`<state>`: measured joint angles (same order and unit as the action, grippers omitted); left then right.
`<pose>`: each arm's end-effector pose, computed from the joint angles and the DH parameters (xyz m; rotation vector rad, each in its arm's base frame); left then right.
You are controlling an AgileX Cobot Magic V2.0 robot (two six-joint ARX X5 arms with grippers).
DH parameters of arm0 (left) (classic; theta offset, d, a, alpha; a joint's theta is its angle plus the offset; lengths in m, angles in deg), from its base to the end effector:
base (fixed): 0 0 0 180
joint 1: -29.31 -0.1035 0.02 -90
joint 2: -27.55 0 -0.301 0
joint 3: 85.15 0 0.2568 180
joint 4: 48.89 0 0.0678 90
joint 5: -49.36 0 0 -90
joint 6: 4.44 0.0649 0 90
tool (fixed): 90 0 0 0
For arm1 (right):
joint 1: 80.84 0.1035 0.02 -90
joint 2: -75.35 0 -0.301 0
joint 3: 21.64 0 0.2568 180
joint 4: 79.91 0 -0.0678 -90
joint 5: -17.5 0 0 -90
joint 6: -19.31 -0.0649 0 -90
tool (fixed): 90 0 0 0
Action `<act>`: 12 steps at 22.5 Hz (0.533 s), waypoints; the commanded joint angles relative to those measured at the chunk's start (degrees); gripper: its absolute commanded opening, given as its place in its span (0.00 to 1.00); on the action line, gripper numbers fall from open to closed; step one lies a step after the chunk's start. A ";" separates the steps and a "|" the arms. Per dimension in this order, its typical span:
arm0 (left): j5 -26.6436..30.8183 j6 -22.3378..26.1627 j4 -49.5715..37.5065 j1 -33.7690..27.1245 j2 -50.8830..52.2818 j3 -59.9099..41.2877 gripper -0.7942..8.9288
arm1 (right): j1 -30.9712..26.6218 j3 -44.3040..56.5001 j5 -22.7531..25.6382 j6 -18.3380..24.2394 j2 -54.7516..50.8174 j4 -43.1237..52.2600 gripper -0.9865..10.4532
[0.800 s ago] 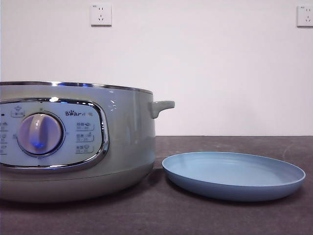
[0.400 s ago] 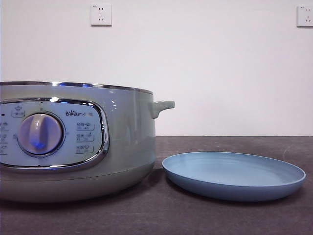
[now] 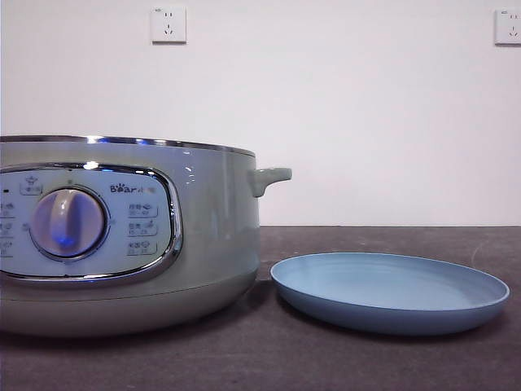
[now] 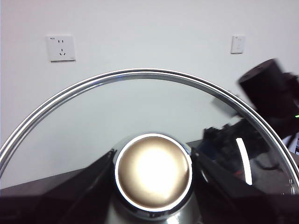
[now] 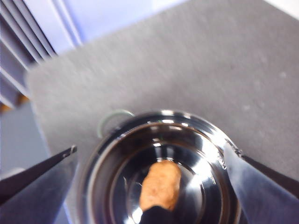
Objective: Take the potato out from the steamer,put the potato on the plate,close the lid
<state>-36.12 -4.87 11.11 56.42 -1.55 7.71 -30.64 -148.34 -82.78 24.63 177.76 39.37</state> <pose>0.0048 0.0033 0.4889 -0.0254 -0.0621 -0.3944 0.2629 0.3337 0.4249 -0.3086 0.5788 1.0486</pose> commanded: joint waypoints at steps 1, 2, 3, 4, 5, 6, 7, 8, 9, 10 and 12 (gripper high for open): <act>-0.09 0.72 -1.84 -0.11 0.57 3.32 0.07 | 0.79 -2.14 0.44 0.79 5.14 -1.46 0.56; -0.11 0.72 -1.33 -0.11 0.57 4.46 0.07 | 1.01 -2.58 1.31 0.79 7.30 -1.55 0.55; -0.09 0.72 -0.68 -0.09 0.57 5.46 0.07 | 1.20 -2.60 2.32 0.92 8.81 -1.55 0.55; -0.07 0.72 0.11 -0.09 0.57 6.51 0.07 | 1.40 -2.60 3.39 1.01 10.73 -1.95 0.55; -0.07 0.72 0.52 -0.11 0.57 7.08 0.07 | 1.42 -2.60 3.41 1.03 12.20 -2.43 0.55; -0.04 0.72 0.92 -0.09 0.57 7.50 0.07 | 1.40 -2.60 3.41 1.09 13.88 -2.82 0.55; -0.04 0.72 1.46 -0.11 0.57 7.76 0.07 | 1.42 -2.60 3.39 1.20 15.21 -3.06 0.55; -0.04 0.74 1.97 -0.09 0.57 7.80 0.07 | 1.42 -2.60 3.39 1.20 16.52 -3.30 0.55; -0.04 0.72 2.43 -0.11 0.57 7.80 0.07 | 1.40 -2.60 3.37 1.25 17.55 -3.45 0.55; -0.04 0.72 2.86 -0.11 0.57 7.80 0.07 | 1.42 -2.60 3.34 1.62 18.49 -3.54 0.55; -0.04 0.68 3.54 -0.09 0.57 7.80 0.07 | 1.46 -2.60 3.37 1.64 19.85 -4.15 0.55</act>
<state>-36.12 -4.85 17.82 56.42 -1.46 14.90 -29.42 -150.87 -79.44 25.81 196.78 35.13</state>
